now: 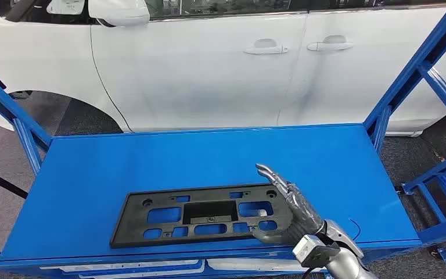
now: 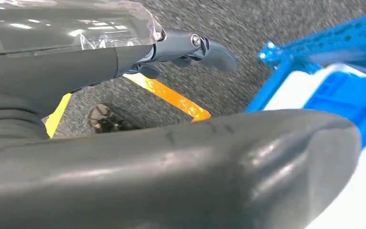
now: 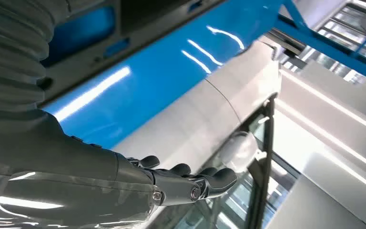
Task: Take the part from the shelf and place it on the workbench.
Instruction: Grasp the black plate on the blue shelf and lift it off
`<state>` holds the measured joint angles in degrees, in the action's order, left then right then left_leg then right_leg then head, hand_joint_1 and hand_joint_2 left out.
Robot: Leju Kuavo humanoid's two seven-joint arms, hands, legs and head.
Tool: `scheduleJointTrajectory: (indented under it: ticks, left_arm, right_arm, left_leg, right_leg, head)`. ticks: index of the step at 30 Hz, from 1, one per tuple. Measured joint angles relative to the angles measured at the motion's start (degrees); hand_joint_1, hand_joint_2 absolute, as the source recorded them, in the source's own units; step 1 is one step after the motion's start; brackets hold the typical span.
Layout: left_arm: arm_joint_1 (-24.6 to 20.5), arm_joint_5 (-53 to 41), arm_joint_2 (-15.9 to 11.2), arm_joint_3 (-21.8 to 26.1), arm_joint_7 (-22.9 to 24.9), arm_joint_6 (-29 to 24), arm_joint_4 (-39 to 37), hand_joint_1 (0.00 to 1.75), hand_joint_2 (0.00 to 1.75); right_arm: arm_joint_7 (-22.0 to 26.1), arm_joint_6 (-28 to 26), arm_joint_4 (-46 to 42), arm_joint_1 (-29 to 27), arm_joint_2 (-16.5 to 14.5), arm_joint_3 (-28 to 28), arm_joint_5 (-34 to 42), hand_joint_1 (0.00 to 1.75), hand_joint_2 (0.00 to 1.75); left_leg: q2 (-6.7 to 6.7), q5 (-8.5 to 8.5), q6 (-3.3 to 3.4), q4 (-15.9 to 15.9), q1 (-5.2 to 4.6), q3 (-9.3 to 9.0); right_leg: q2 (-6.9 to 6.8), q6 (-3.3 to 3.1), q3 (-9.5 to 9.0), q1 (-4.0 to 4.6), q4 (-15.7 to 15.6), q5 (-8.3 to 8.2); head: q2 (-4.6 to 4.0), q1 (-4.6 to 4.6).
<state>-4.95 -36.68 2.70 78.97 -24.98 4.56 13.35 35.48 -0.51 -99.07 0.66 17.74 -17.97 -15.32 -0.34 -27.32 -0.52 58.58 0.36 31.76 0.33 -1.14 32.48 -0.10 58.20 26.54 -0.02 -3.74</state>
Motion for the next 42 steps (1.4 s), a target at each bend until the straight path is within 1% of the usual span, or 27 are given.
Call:
scheduleJointTrajectory:
  ticks: [3, 5, 6, 7, 9, 10, 11, 12, 13, 15, 16, 17, 20, 21, 23, 25, 26, 27, 28, 30, 32, 35, 37, 38, 40, 41, 42]
  left_arm:
    - [-0.12, 0.00, -0.09, -0.10, 0.15, -0.06, 0.00, 0.00, 0.00]
    - [-0.07, -0.02, -0.15, -0.18, 0.32, -0.10, 0.00, 0.00, 0.00]
    - [-0.09, -0.04, -0.16, -0.21, 0.40, -0.10, 0.00, 0.00, 0.00]
    - [-0.12, -0.07, -0.16, -0.24, 0.46, -0.09, 0.00, 0.00, 0.00]
    - [-0.10, -0.14, -0.16, -0.26, 0.52, -0.07, 0.00, 0.00, 0.00]
    - [-0.07, -0.21, -0.16, -0.26, 0.54, -0.06, 0.00, 0.00, 0.00]
    - [-0.05, -0.27, -0.16, -0.26, 0.55, -0.05, 0.00, 0.00, 0.00]
    - [-0.06, -0.33, -0.16, -0.26, 0.55, -0.05, 0.00, 0.00, 0.00]
    - [-0.07, -0.35, -0.15, -0.26, 0.55, -0.05, 0.00, 0.00, 0.00]
    - [-0.10, -0.35, -0.14, -0.27, 0.55, -0.03, 0.00, 0.00, 0.00]
    - [-0.12, -0.35, -0.14, -0.28, 0.55, -0.02, 0.01, 0.00, 0.00]
    - [-0.14, -0.35, -0.14, -0.28, 0.55, -0.01, 0.01, 0.00, 0.00]
    - [-0.15, -0.33, -0.10, -0.28, 0.53, 0.01, 0.00, 0.00, 0.00]
    - [-0.15, -0.33, -0.09, -0.28, 0.51, 0.03, 0.00, 0.00, 0.00]
    - [-0.12, -0.33, -0.09, -0.28, 0.46, 0.12, 0.00, 0.00, 0.00]
    - [-0.01, -0.31, -0.10, -0.28, 0.45, 0.33, 0.00, 0.00, 0.00]
    - [0.09, -0.28, -0.10, -0.28, 0.47, 0.47, 0.00, 0.00, 0.00]
    - [0.17, -0.25, -0.11, -0.28, 0.52, 0.58, 0.00, 0.00, 0.00]
    - [0.22, -0.18, -0.12, -0.28, 0.57, 0.64, 0.00, 0.00, 0.00]
    - [0.21, -0.02, -0.20, -0.28, 0.72, 0.54, 0.01, 0.00, 0.00]
    - [0.10, 0.09, -0.27, -0.28, 0.90, 0.34, 0.01, 0.00, 0.00]
    - [0.03, 0.13, -0.32, -0.28, 1.29, 0.10, 0.01, 0.00, 0.00]
    - [-0.02, 0.14, -0.32, -0.28, 1.47, 0.03, 0.00, 0.00, 0.00]
    - [-0.04, 0.15, -0.32, -0.28, 1.54, 0.01, 0.00, 0.00, 0.00]
    - [-0.05, 0.15, -0.32, -0.28, 1.62, -0.01, 0.01, 0.00, 0.00]
    - [-0.04, 0.15, -0.32, -0.27, 1.64, -0.01, 0.01, 0.00, 0.00]
    - [-0.04, 0.15, -0.32, -0.27, 1.64, -0.01, 0.01, 0.00, 0.00]
  right_arm:
    - [0.32, 1.30, -0.30, -0.02, 0.25, 0.95, 1.36, 0.00, 1.75]
    - [0.76, 3.04, -0.87, -0.33, 0.68, 1.98, 3.04, 0.00, 1.75]
    - [1.15, 4.13, -1.30, -0.67, 0.93, 2.75, 4.10, 0.00, 1.75]
    - [1.57, 5.20, -1.74, -1.13, 1.14, 3.63, 5.10, 0.00, 1.75]
    - [2.22, 6.66, -2.28, -2.16, 1.37, 5.29, 6.39, 0.00, 1.75]
    - [2.36, 6.98, -2.35, -2.62, 1.38, 5.86, 6.60, 0.00, 1.75]
    - [2.41, 7.13, -2.39, -2.99, 1.39, 6.23, 6.67, 0.00, 1.75]
    - [2.44, 7.24, -2.47, -3.29, 1.39, 6.55, 6.70, 0.00, 1.75]
    - [2.47, 7.33, -2.61, -3.48, 1.39, 6.84, 6.71, 0.00, 1.75]
    - [2.51, 7.51, -2.96, -3.61, 1.40, 7.43, 6.76, 0.00, 1.75]
    - [2.55, 7.59, -3.12, -3.65, 1.40, 7.67, 6.77, 0.00, 1.75]
    - [2.61, 7.79, -3.25, -3.73, 1.43, 7.84, 6.78, 0.00, 1.75]
    - [3.28, 10.44, -3.69, -4.46, 1.57, 8.36, 6.39, 0.00, 1.75]
    - [3.59, 11.90, -3.83, -4.74, 1.68, 8.62, 6.01, 0.00, 1.75]
    - [3.94, 14.82, -3.96, -5.24, 1.92, 9.29, 4.69, 0.00, 1.75]
    - [4.01, 17.17, -3.96, -5.81, 2.02, 10.04, 3.02, 0.00, 1.75]
    - [3.98, 18.06, -3.95, -6.18, 2.10, 10.38, 2.23, 0.00, 1.75]
    - [3.90, 18.81, -3.94, -6.57, 2.26, 10.74, 1.48, 0.00, 1.75]
    - [3.77, 19.44, -3.99, -6.97, 2.50, 11.12, 0.82, 0.00, 1.75]
    - [3.40, 20.33, -4.28, -7.74, 3.21, 12.00, -0.28, 0.00, 1.75]
    - [2.98, 20.98, -4.87, -8.54, 4.02, 12.91, -1.24, 0.00, 1.75]
    - [2.40, 21.50, -6.49, -10.46, 5.43, 14.40, -2.07, 0.00, 1.75]
    - [2.26, 21.85, -7.97, -12.13, 6.65, 15.72, -2.09, 0.00, 1.75]
    - [2.25, 22.02, -8.68, -13.03, 7.30, 16.48, -2.05, 0.00, 1.75]
    - [2.24, 22.26, -9.69, -14.70, 8.27, 17.72, -1.96, 0.00, 1.75]
    - [2.24, 22.28, -10.00, -15.38, 8.58, 18.12, -1.93, 0.00, 1.75]
    - [2.24, 22.28, -10.28, -15.92, 8.82, 18.44, -1.93, 0.00, 1.75]
  left_leg:
    - [0.00, -0.40, 0.60, -0.39, -0.29, 0.06]
    - [0.01, 0.60, 1.30, -0.81, -0.08, -0.12]
    - [0.04, 0.82, 1.61, -1.07, 0.06, -0.21]
    - [0.06, 1.03, 1.92, -1.31, 0.21, -0.30]
    - [0.09, 1.07, 2.24, -1.39, 0.20, -0.30]
    - [0.09, 1.04, 2.29, -1.39, 0.19, -0.31]
    - [0.10, 0.99, 2.29, -1.37, 0.18, -0.33]
    - [0.10, 0.91, 2.24, -1.34, 0.18, -0.39]
    - [0.09, 0.80, 2.14, -1.30, 0.19, -0.51]
    - [0.06, 0.46, 1.72, -1.09, 0.09, -0.71]
    - [0.04, 0.30, 1.46, -0.99, -0.01, -0.73]
    - [0.02, 0.17, 1.15, -0.93, -0.10, -0.73]
    - [0.01, -0.18, 0.19, -0.82, -0.08, -0.76]
    - [0.03, -0.85, -0.13, -0.02, -0.02, -0.47]
    - [0.05, -3.86, -0.60, 5.00, 0.15, 1.71]
    - [0.05, -7.15, -0.85, 12.55, 0.19, 5.32]
    - [0.05, -7.63, -0.89, 14.93, 0.20, 6.54]
    - [0.05, -6.99, -0.85, 15.26, 0.20, 6.84]
    - [0.05, -5.29, -0.72, 13.29, 0.20, 6.04]
    - [0.04, -1.23, -0.21, 5.58, 0.11, 2.54]
    - [0.01, 0.38, 0.30, 0.35, -0.10, 0.17]
    - [-0.05, 0.50, 1.14, -0.80, -0.15, -0.14]
    - [-0.01, 0.85, 1.89, -1.30, 0.12, -0.33]
    - [0.04, 0.96, 2.16, -1.47, 0.21, -0.41]
    - [0.06, 0.93, 2.38, -1.46, 0.17, -0.35]
    - [0.08, 0.90, 2.39, -1.45, 0.16, -0.35]
    - [0.08, 0.87, 2.36, -1.42, 0.16, -0.37]
  right_leg:
    - [0.05, 0.67, 0.36, 0.06, 0.06, -0.04]
    - [0.05, 1.40, 0.47, 0.09, 0.28, 0.24]
    - [0.04, 1.70, 0.83, 0.07, 1.20, 0.98]
    - [0.02, 1.97, 1.75, 0.02, 3.29, 2.33]
    - [0.00, 2.36, 5.17, -0.21, 10.37, 5.97]
    - [-0.01, 2.52, 6.94, -0.33, 13.79, 7.19]
    - [-0.02, 2.65, 8.03, -0.45, 15.70, 7.42]
    - [-0.04, 2.73, 8.02, -0.59, 15.32, 6.43]
    - [-0.09, 2.74, 6.87, -0.72, 12.74, 4.57]
    - [-0.24, 2.58, 3.05, -0.78, 4.79, 0.79]
    - [-0.26, 2.38, 1.77, -0.71, 2.05, -0.12]
    - [-0.25, 2.16, 1.13, -0.60, 0.55, -0.41]
    - [-0.17, 1.27, 1.09, -0.58, 0.06, -0.36]
    - [-0.21, 0.90, 0.98, -0.66, -0.10, -0.40]
    - [-0.34, 0.33, 0.74, -0.72, -0.35, -0.43]
    - [-0.38, 0.05, 0.69, -0.57, -0.33, -0.32]
    - [-0.37, -0.01, 0.64, -0.52, -0.31, -0.27]
    - [-0.34, -0.03, 0.57, -0.48, -0.27, -0.21]
    - [-0.30, 0.00, 0.43, -0.46, -0.24, -0.13]
    - [-0.24, 0.19, 0.10, -0.35, -0.15, 0.11]
    - [-0.18, 0.65, 0.07, -0.19, -0.03, 0.28]
    - [-0.17, 1.60, 0.16, -0.24, -0.05, 0.30]
    - [-0.17, 2.12, 0.97, -0.33, 2.07, 1.92]
    - [-0.16, 2.33, 2.23, -0.43, 4.94, 3.65]
    - [-0.18, 2.68, 5.90, -0.57, 12.63, 7.32]
    - [-0.19, 2.84, 7.31, -0.68, 15.48, 8.16]
    - [-0.21, 2.96, 7.76, -0.80, 16.23, 7.82]
  head:
    - [0.00, 0.00]
    - [0.00, 0.00]
    - [0.00, 0.00]
    - [0.00, 0.00]
    - [0.00, 0.00]
    - [0.00, 0.00]
    - [0.00, 0.00]
    - [0.00, 0.00]
    - [0.00, 0.00]
    - [0.00, 0.00]
    - [0.00, 0.00]
    - [0.00, 0.00]
    - [0.00, 0.00]
    - [0.00, 0.00]
    - [0.00, 0.00]
    - [0.00, 0.00]
    - [0.00, 0.00]
    - [0.00, 0.00]
    - [0.00, 0.00]
    - [0.00, 0.00]
    - [0.00, 0.00]
    - [0.00, 0.00]
    - [0.00, 0.00]
    - [0.00, 0.00]
    - [0.00, 0.00]
    - [0.00, 0.00]
    - [0.00, 0.00]
